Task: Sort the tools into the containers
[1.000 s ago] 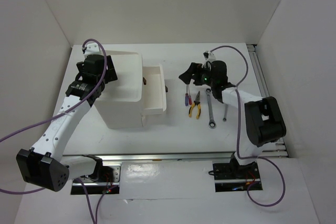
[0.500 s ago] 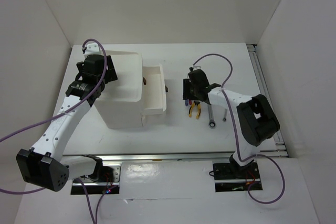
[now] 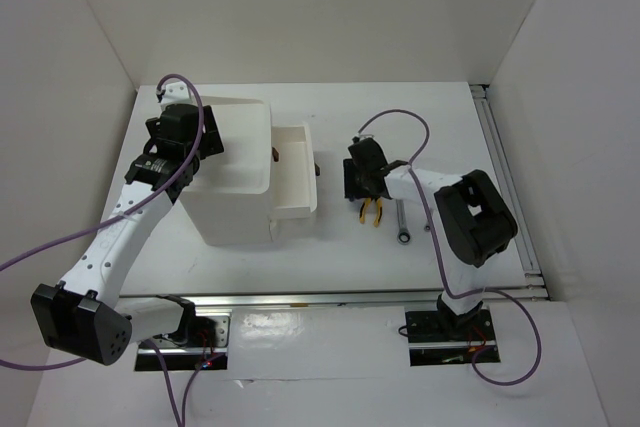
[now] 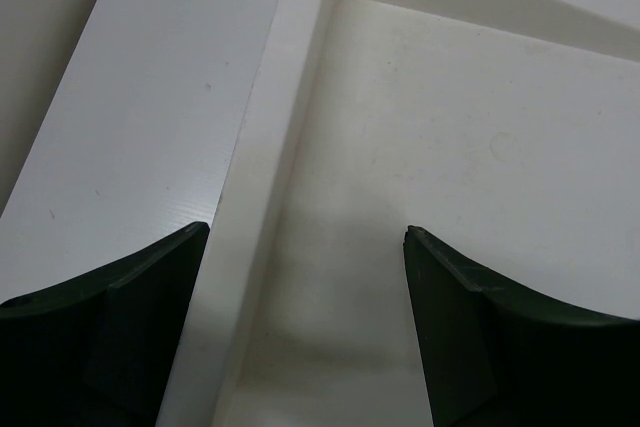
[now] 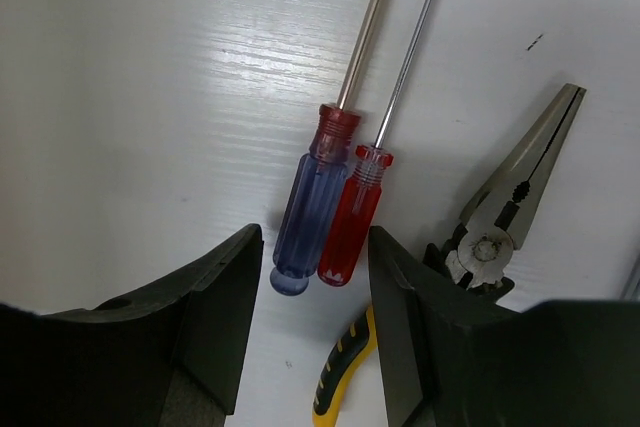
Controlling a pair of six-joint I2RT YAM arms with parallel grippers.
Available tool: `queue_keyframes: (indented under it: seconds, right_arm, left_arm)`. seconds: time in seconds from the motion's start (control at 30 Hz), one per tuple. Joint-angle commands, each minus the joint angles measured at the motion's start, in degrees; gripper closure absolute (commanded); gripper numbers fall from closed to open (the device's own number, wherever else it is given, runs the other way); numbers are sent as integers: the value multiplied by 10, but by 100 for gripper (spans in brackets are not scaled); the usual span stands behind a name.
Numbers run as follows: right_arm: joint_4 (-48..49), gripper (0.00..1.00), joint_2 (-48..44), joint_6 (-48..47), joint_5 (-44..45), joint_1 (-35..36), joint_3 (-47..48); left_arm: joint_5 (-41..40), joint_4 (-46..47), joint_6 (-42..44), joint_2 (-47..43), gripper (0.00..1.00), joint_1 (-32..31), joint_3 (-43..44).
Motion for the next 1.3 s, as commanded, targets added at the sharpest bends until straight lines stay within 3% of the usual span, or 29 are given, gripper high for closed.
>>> queue_keyframes:
  seconds: [0.0, 0.37, 1.07, 1.27]
  right_arm:
    - [-16, 46, -17, -2, 46, 11, 34]
    - [-40, 46, -31, 3, 60, 26, 62]
    - [-30, 46, 47, 21, 43, 26, 75]
    - [-30, 54, 74, 32, 33, 21, 81]
  left_arm:
    - [78, -96, -13, 35, 11, -20, -29]
    - [83, -96, -13, 35, 11, -20, -29]
    - [83, -96, -13, 30, 11, -20, -29]
    - [83, -96, -13, 30, 11, -20, -29]
